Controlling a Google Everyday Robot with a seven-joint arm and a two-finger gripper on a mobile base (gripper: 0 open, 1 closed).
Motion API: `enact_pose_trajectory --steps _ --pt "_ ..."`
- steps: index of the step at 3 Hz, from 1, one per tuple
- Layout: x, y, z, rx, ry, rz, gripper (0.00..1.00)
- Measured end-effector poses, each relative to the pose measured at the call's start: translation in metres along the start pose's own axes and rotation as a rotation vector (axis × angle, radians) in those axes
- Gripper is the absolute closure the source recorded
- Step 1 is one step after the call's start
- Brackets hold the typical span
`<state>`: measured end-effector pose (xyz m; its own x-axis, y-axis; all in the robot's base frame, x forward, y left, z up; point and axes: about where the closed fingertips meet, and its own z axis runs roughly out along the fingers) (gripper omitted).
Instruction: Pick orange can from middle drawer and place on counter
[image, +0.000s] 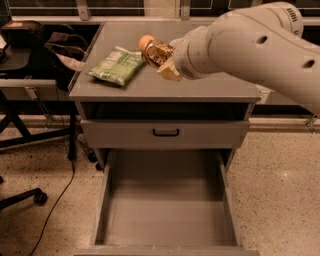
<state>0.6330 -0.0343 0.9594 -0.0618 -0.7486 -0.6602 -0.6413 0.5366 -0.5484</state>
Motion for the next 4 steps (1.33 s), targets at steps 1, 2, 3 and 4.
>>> enact_pose_trajectory --steps 1,2,3,4 --pt "0.006 -0.007 -0.001 -0.042 0.031 -0.077 1.0" --pt "0.007 -0.009 0.001 -0.039 0.033 -0.074 1.0" --pt "0.01 -0.017 0.009 -0.024 0.043 -0.06 1.0" --pt "0.012 -0.035 0.022 -0.015 0.045 -0.057 1.0"
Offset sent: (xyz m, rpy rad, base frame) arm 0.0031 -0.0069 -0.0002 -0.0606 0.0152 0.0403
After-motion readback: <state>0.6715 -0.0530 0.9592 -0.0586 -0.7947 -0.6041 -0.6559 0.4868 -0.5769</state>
